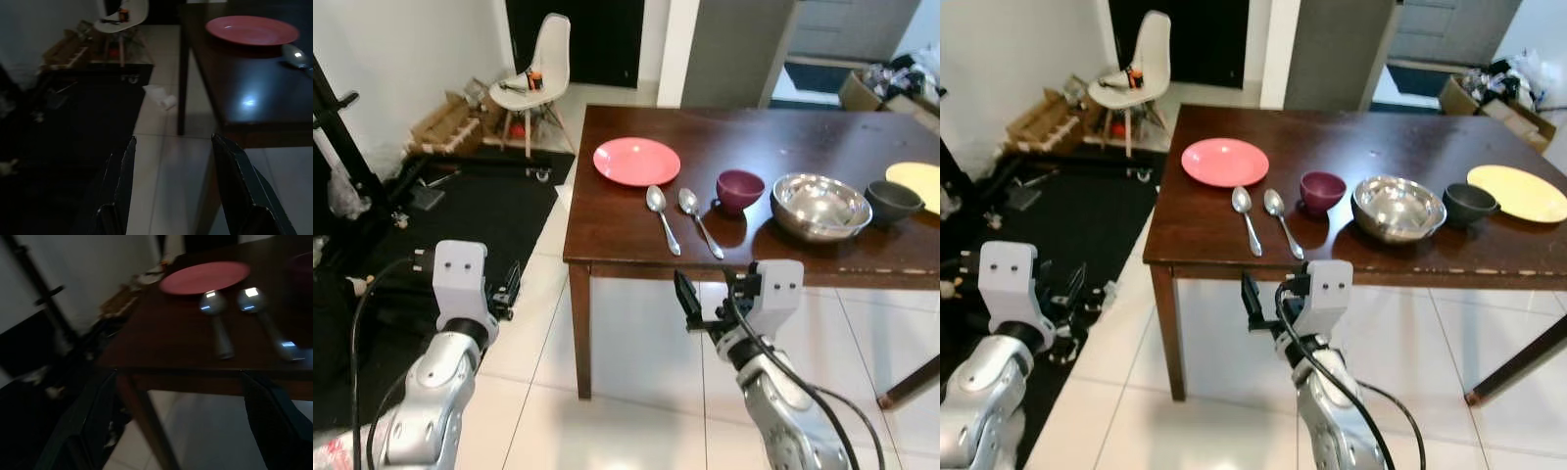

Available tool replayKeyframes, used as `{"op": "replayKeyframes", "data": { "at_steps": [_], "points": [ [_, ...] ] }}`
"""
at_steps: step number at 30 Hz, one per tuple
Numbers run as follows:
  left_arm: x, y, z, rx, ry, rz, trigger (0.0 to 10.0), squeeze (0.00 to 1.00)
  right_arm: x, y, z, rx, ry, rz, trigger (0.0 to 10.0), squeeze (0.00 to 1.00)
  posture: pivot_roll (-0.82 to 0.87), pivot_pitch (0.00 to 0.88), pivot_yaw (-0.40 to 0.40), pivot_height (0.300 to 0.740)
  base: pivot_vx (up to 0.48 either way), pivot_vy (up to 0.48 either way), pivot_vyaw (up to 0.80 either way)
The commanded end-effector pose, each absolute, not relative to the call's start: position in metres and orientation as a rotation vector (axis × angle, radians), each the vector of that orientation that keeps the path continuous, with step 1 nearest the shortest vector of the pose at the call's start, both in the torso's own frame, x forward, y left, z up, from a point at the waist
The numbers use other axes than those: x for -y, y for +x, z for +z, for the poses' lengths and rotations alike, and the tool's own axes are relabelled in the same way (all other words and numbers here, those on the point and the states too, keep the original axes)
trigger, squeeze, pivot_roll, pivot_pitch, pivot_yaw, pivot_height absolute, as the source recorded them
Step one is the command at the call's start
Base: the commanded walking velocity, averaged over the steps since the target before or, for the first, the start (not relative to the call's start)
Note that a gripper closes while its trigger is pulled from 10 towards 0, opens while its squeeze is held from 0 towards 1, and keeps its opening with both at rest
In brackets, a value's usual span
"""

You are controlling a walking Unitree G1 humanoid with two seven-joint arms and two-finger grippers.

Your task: Setting the table

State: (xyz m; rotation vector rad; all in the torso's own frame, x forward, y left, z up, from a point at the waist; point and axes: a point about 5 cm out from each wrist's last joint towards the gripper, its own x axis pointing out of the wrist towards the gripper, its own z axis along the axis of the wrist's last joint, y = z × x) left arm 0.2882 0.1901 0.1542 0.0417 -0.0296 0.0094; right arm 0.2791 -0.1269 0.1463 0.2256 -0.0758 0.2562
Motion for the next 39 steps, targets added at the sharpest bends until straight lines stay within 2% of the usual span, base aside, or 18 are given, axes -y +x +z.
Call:
{"op": "replayKeyframes", "data": {
  "at_steps": [1, 8, 19, 34, 39],
  "points": [
    [-0.191, 0.287, 0.149, 0.009, 0.045, 0.014, 10.0, 0.00, 0.129, 0.279, 0.143, 0.063, 0.216, 0.250, 10.0, 0.00, -0.04, 0.000, 0.064, 0.740, -0.307, 0.000, 0.00],
    [-0.192, 0.287, 0.149, 0.009, 0.047, 0.014, 10.0, 0.00, 0.129, 0.279, 0.143, 0.061, 0.215, 0.250, 10.0, 0.00, -0.04, 0.000, 0.064, 0.740, -0.291, 0.000, 0.00],
    [-0.189, 0.288, 0.146, -0.009, 0.050, 0.001, 10.0, 0.00, 0.129, 0.280, 0.142, 0.056, 0.211, 0.249, 10.0, 0.00, -0.04, 0.000, 0.064, 0.740, 0.000, 0.000, 0.00],
    [-0.185, 0.287, 0.143, -0.022, 0.039, -0.018, 10.0, 0.00, 0.129, 0.280, 0.138, 0.031, 0.230, 0.247, 10.0, 0.00, -0.04, 0.000, 0.062, 0.740, 0.000, 0.000, -0.76],
    [-0.184, 0.284, 0.127, -0.077, 0.031, -0.018, 10.0, 0.00, 0.127, 0.278, 0.133, 0.011, 0.216, 0.274, 10.0, 0.00, -0.04, 0.000, 0.060, 0.740, 0.000, 0.000, -0.78]
  ]
}}
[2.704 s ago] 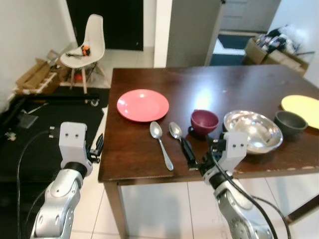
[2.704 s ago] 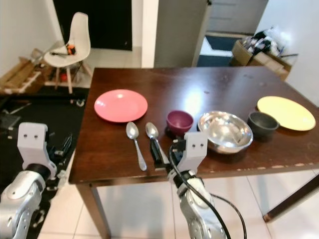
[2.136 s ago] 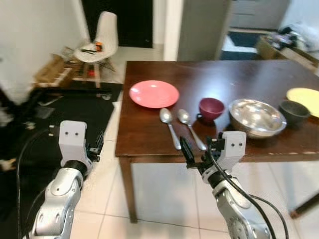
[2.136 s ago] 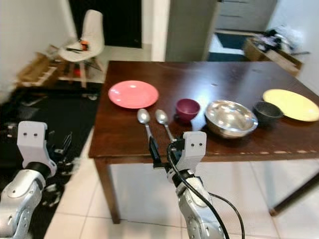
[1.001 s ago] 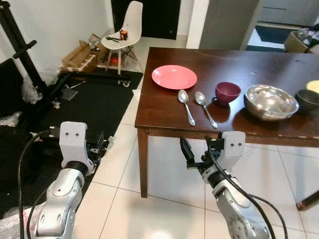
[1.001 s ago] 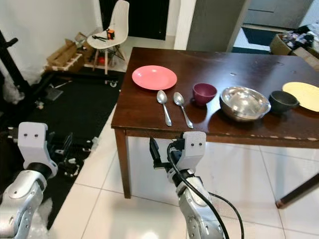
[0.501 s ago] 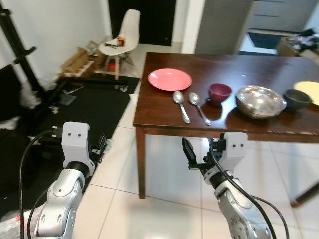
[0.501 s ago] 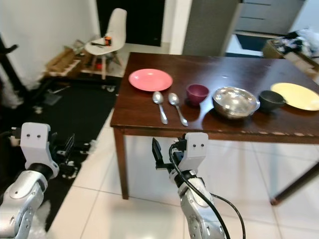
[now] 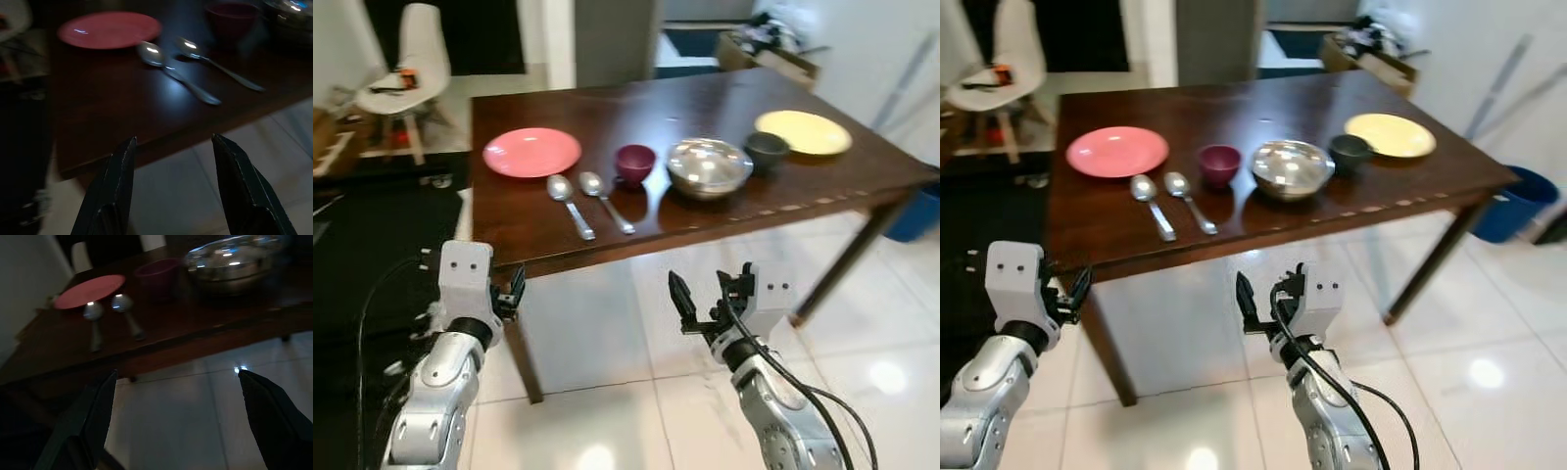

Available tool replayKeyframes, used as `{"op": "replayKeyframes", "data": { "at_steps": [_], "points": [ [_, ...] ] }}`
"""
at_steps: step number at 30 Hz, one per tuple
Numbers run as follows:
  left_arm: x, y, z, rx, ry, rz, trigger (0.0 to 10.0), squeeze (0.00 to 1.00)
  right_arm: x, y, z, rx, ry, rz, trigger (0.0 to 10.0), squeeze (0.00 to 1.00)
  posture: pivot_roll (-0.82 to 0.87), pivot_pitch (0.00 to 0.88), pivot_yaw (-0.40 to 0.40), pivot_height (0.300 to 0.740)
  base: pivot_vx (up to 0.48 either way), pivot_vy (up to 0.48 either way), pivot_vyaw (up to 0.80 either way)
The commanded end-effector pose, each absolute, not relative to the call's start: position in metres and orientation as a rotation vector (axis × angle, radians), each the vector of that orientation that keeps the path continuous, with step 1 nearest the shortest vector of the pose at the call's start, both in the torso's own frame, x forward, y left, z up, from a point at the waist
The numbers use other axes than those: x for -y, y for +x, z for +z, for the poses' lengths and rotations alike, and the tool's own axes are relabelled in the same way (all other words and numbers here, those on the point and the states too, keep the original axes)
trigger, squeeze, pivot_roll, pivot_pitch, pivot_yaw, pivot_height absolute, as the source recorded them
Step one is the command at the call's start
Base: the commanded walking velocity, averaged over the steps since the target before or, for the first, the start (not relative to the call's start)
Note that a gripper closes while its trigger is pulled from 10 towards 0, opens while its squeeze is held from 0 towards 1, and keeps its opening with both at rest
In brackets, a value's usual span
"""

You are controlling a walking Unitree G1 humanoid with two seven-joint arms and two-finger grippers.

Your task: Setting the table

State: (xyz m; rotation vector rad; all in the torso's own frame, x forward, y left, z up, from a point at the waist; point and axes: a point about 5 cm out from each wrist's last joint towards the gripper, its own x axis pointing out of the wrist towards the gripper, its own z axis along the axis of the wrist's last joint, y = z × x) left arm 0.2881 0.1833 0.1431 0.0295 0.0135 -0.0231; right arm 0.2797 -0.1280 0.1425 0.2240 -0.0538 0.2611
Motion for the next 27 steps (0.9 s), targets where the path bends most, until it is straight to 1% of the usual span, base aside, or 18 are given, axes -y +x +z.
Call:
{"op": "replayKeyframes", "data": {
  "at_steps": [1, 9, 27],
  "points": [
    [-0.184, 0.284, 0.127, -0.077, 0.031, -0.018, 10.0, 0.00, 0.127, 0.278, 0.133, 0.011, 0.216, 0.274, 10.0, 0.00, -0.04, 0.000, 0.060, 0.740, 0.000, 0.000, -0.78],
    [-0.185, 0.277, 0.107, -0.140, 0.048, -0.017, 10.0, 0.00, 0.127, 0.273, 0.118, -0.043, 0.171, 0.313, 10.0, 0.00, -0.04, 0.000, 0.057, 0.740, 0.000, 0.000, -0.78],
    [-0.181, 0.279, 0.106, -0.132, 0.052, -0.030, 10.0, 0.00, 0.125, 0.274, 0.119, -0.037, 0.189, 0.328, 10.0, 0.00, -0.04, 0.000, 0.058, 0.740, 0.000, 0.000, -0.78]
  ]
}}
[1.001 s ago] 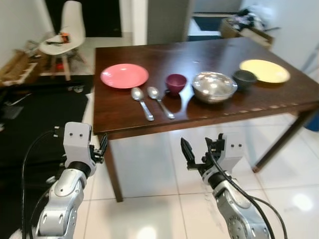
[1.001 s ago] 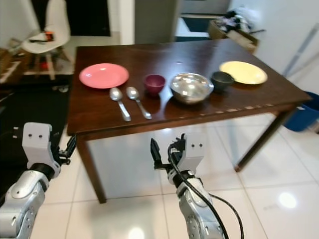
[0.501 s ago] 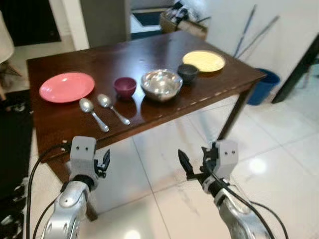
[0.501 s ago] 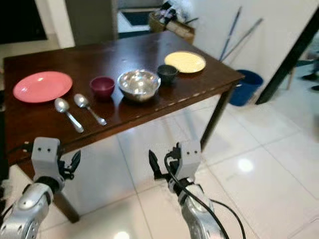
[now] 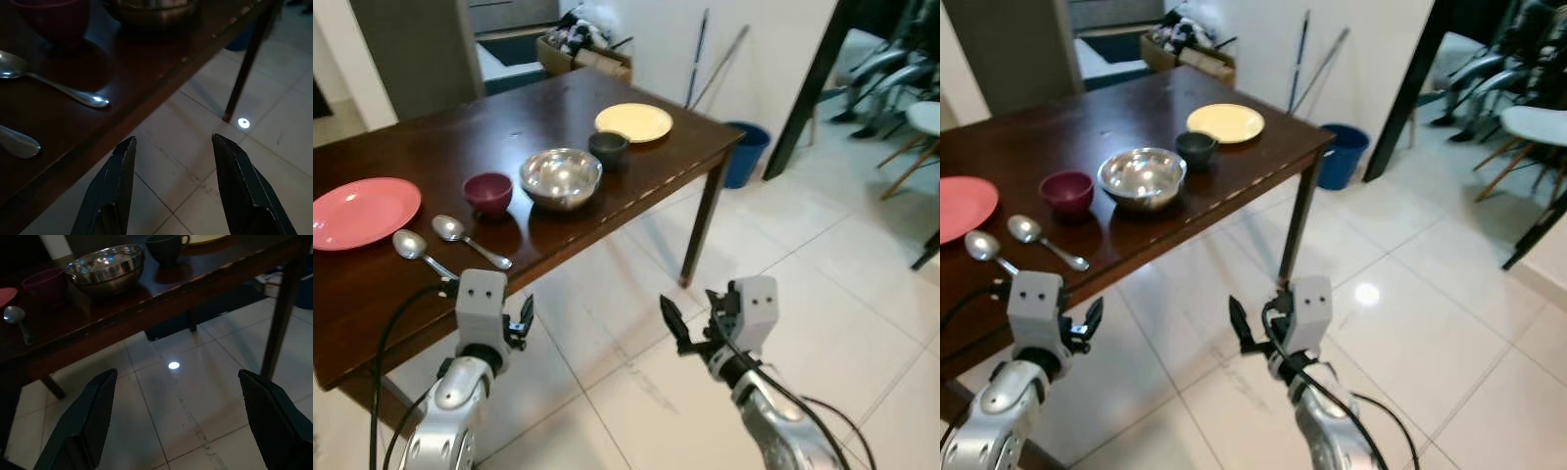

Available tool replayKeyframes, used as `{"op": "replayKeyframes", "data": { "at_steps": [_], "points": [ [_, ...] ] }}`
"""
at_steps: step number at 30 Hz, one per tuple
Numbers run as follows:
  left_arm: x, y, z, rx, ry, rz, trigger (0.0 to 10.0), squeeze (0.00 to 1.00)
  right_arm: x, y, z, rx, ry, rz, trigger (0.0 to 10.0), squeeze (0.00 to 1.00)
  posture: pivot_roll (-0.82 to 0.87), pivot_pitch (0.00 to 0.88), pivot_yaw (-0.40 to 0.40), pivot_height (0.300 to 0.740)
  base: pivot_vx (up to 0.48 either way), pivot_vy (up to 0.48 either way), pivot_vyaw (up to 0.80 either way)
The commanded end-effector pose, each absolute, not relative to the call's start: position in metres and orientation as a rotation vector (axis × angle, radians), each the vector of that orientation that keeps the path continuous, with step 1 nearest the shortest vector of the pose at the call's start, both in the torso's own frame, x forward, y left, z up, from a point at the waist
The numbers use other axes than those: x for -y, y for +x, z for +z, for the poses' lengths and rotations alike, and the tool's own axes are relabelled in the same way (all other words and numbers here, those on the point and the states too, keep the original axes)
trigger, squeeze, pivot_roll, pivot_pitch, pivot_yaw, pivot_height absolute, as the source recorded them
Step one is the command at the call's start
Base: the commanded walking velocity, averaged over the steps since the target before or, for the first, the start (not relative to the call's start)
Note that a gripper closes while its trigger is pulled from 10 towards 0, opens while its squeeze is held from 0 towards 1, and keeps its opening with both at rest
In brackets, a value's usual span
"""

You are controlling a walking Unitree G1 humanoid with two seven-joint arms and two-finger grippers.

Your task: Setting the table

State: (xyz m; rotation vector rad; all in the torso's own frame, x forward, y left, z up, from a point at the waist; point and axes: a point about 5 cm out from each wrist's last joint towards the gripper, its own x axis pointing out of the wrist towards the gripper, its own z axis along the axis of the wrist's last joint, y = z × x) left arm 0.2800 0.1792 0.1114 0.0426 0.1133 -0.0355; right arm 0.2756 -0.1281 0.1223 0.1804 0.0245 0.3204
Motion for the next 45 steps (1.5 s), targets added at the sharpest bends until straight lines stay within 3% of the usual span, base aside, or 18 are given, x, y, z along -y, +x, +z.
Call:
{"op": "replayKeyframes", "data": {
  "at_steps": [1, 45],
  "points": [
    [-0.1811, 0.2786, 0.1065, -0.131, 0.052, -0.031, 10.0, 0.00, 0.1250, 0.2736, 0.1191, -0.037, 0.190, 0.329, 10.0, 0.00, -0.04, 0.000, 0.058, 0.740, 0.000, 0.000, -0.78],
    [-0.1780, 0.2800, 0.1074, -0.119, 0.044, -0.046, 10.0, 0.00, 0.1242, 0.2748, 0.1185, -0.034, 0.188, 0.330, 10.0, 0.00, -0.04, 0.000, 0.056, 0.740, 0.000, 0.000, -0.78]
  ]
}}
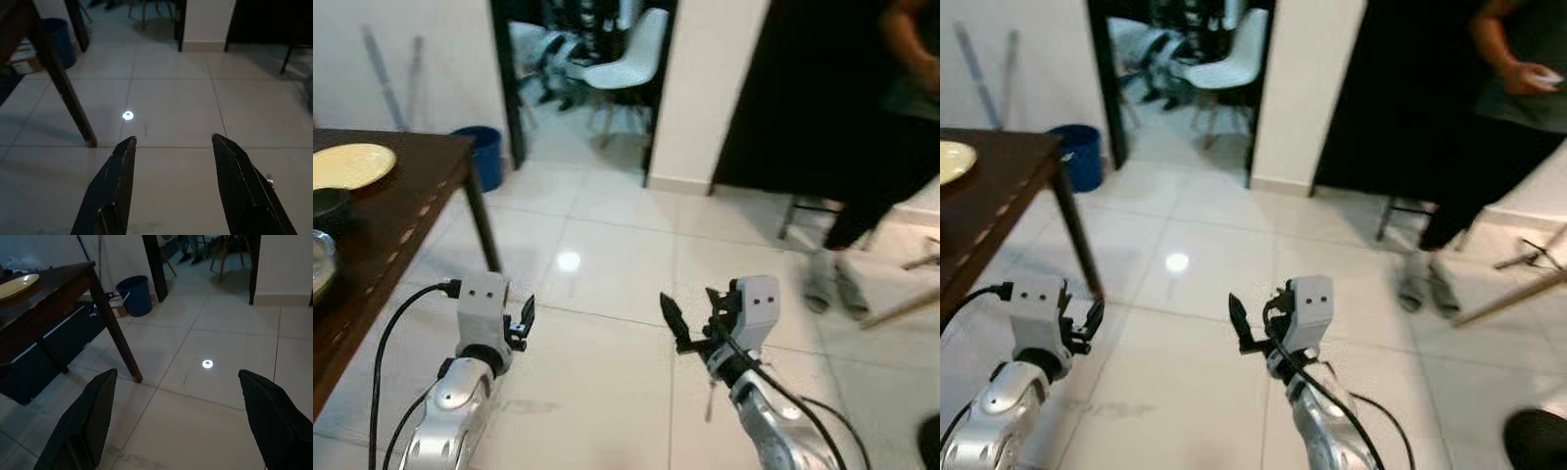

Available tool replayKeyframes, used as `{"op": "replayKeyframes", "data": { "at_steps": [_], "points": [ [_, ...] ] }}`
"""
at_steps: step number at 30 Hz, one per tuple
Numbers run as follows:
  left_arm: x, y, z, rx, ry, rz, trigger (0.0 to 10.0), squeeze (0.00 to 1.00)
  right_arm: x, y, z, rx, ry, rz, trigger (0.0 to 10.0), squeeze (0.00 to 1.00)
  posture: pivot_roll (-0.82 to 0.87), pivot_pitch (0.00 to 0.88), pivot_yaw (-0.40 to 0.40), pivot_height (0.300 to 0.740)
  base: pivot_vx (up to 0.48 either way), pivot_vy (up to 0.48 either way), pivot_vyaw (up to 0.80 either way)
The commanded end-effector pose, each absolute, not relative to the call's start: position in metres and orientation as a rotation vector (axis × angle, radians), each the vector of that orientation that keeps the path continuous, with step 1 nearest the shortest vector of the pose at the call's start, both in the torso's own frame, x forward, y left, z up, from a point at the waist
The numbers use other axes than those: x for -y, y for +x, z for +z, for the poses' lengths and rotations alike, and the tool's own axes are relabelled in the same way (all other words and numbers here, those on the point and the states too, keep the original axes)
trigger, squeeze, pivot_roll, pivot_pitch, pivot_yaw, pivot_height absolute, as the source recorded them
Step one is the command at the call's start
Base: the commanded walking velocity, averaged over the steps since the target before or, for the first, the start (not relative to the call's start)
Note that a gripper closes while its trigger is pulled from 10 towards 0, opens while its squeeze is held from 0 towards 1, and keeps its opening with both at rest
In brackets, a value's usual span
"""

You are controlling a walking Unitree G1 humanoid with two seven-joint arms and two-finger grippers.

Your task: Setting the table

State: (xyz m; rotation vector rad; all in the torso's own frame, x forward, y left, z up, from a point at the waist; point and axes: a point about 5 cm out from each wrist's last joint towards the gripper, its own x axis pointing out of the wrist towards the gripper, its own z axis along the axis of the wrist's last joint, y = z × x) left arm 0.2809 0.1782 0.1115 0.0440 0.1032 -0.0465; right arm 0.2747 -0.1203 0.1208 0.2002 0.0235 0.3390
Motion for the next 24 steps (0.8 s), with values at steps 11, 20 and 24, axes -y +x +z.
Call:
{"op": "replayKeyframes", "data": {
  "at_steps": [11, 20, 24],
  "points": [
    [-0.1772, 0.2810, 0.1077, -0.116, 0.042, -0.050, 10.0, 0.00, 0.1237, 0.2757, 0.1188, -0.033, 0.186, 0.334, 10.0, 0.00, -0.04, 0.000, 0.055, 0.740, 0.000, 0.000, -0.77],
    [-0.1762, 0.2818, 0.1080, -0.114, 0.040, -0.052, 10.0, 0.00, 0.1234, 0.2761, 0.1188, -0.032, 0.184, 0.337, 10.0, 0.00, -0.04, 0.000, 0.055, 0.740, 0.000, 0.000, -0.78],
    [-0.1761, 0.2817, 0.1080, -0.115, 0.037, -0.050, 10.0, 0.00, 0.1234, 0.2762, 0.1187, -0.033, 0.184, 0.337, 10.0, 0.00, -0.03, 0.000, 0.055, 0.740, 0.000, 0.000, -0.78]
  ]
}}
